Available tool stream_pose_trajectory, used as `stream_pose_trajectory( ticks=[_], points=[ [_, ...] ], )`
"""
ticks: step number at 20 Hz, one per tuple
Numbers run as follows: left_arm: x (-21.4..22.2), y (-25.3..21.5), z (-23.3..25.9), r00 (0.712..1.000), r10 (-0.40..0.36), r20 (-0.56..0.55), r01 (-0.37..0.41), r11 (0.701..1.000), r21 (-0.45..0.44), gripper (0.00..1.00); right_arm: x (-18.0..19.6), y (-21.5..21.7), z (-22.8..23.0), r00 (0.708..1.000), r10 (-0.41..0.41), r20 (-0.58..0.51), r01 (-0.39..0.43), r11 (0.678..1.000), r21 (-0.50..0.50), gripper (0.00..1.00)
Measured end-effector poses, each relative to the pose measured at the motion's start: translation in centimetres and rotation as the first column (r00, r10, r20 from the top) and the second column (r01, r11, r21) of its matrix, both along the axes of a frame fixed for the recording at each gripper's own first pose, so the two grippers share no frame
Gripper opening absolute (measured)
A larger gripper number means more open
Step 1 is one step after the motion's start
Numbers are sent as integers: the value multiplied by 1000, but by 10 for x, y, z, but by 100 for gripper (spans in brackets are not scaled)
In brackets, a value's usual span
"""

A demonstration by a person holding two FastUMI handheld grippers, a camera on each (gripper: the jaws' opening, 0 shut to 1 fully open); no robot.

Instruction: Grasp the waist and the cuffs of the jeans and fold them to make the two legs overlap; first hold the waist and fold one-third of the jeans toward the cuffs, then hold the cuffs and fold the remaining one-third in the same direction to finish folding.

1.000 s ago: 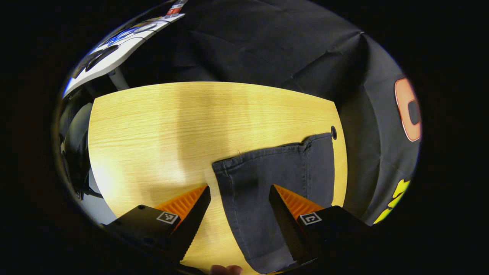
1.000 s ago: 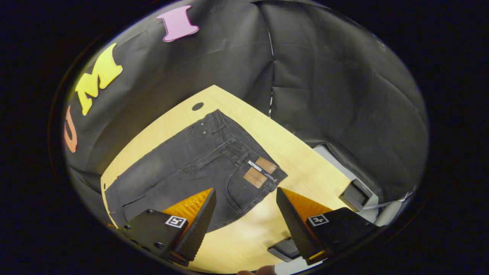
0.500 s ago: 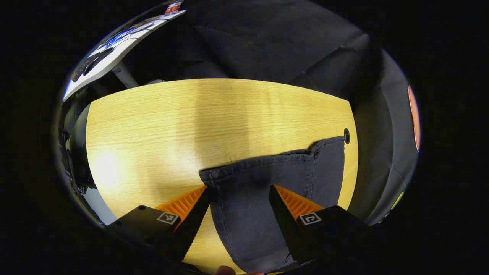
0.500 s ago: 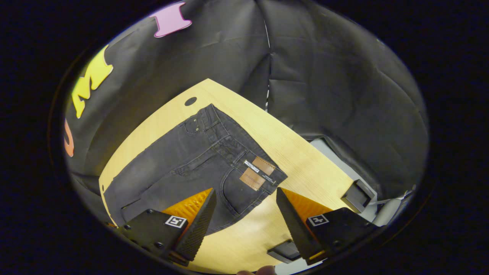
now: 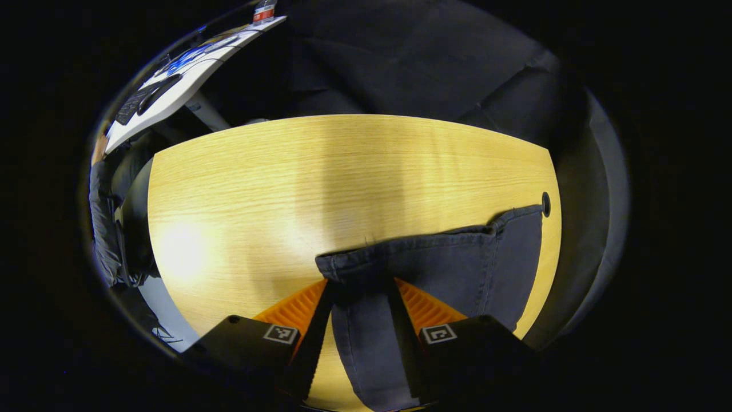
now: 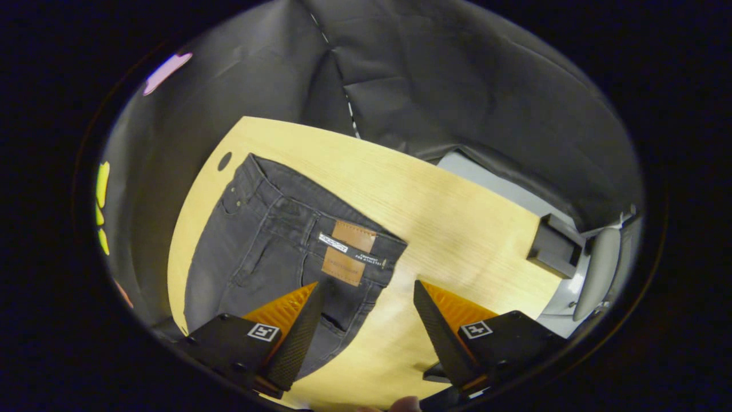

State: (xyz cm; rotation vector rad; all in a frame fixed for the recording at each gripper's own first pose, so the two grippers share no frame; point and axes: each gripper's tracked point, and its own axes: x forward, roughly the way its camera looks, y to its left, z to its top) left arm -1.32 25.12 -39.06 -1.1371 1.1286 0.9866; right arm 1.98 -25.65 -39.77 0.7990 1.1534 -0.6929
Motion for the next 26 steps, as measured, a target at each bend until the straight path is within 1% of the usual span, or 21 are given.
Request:
stream_pose_trajectory(
  ticks=[1, 2, 3, 4, 5, 6, 8, 9, 10, 11, 14, 16, 17, 18, 19, 20, 21, 22, 23, 25, 26],
  points=[
    [-1, 0, 0, 1000, 19, 5, -19, 1000, -13, 60, 0, -1, -5, 1000, 7, -20, -8, 1000, -12, 94],
    [-1, 0, 0, 999, 41, 8, -41, 999, -27, 53, 5, -2, -5, 1000, 12, -22, -13, 999, -34, 99],
    [-1, -1, 1, 998, 62, 10, -62, 997, -40, 51, 10, -2, -6, 999, 23, -29, -24, 999, -49, 98],
    [-1, -1, 0, 997, 82, 11, -81, 995, -51, 45, 15, -3, -7, 999, 27, -38, -30, 998, -63, 94],
    [-2, 0, 0, 995, 99, 11, -98, 994, -58, 43, 17, -2, -8, 997, 27, -70, -33, 996, -82, 94],
    [-2, 0, 0, 993, 114, 9, -113, 992, -63, 38, 19, -1, -11, 994, 25, -103, -35, 994, -99, 99],
    [-3, 1, 2, 991, 137, -6, -137, 988, -65, 35, 18, 3, -15, 981, 28, -190, -55, 989, -138, 99],
    [-3, 1, -1, 990, 142, -20, -143, 988, -63, 43, 22, 4, -16, 981, 17, -194, -45, 989, -140, 94],
    [-2, 2, -1, 991, 133, -32, -134, 989, -54, 33, 23, 4, -16, 979, -9, -204, -18, 992, -128, 88],
    [-3, 1, -1, 993, 110, -48, -113, 992, -48, 31, 24, 6, -17, 978, -29, -206, 5, 993, -115, 82],
    [-4, 1, -2, 996, 69, -64, -71, 997, -32, 22, 26, 4, -18, 981, -13, -194, -10, 993, -115, 76],
    [-2, 0, -3, 997, 65, -38, -66, 998, -25, 17, 29, 6, -17, 985, -16, -174, -5, 993, -120, 60],
    [-2, 0, -2, 998, 67, -19, -67, 998, -21, 15, 31, 5, -16, 987, -6, -162, -13, 993, -120, 46],
    [-1, 0, 0, 998, 65, -2, -65, 998, -23, 11, 30, 10, -16, 988, 3, -153, -18, 995, -101, 43],
    [0, 0, -1, 998, 62, 18, -62, 998, -28, 2, 31, 11, -12, 992, 2, -130, -14, 996, -88, 22],
    [2, -2, 0, 997, 61, 38, -59, 997, -40, 8, 31, 13, -14, 992, 8, -128, -16, 998, -62, 22],
    [4, -2, 2, 996, 62, 61, -59, 997, -53, 7, 32, 13, -11, 994, 8, -112, -13, 999, -39, 13],
    [5, -3, 6, 994, 63, 85, -58, 996, -62, 6, 33, 13, -10, 996, -3, -94, 2, 1000, -13, 12],
    [6, -3, 11, 992, 64, 108, -57, 996, -69, 6, 33, 14, -5, 997, -10, -73, 12, 1000, 18, 3],
    [6, -4, 20, 987, 85, 139, -74, 994, -85, 5, 35, 16, 7, 999, -33, -20, 34, 997, 69, 0],
    [6, -5, 27, 983, 106, 152, -91, 991, -100, 4, 36, 18, 15, 999, -47, 7, 46, 994, 99, 3]
  ],
)
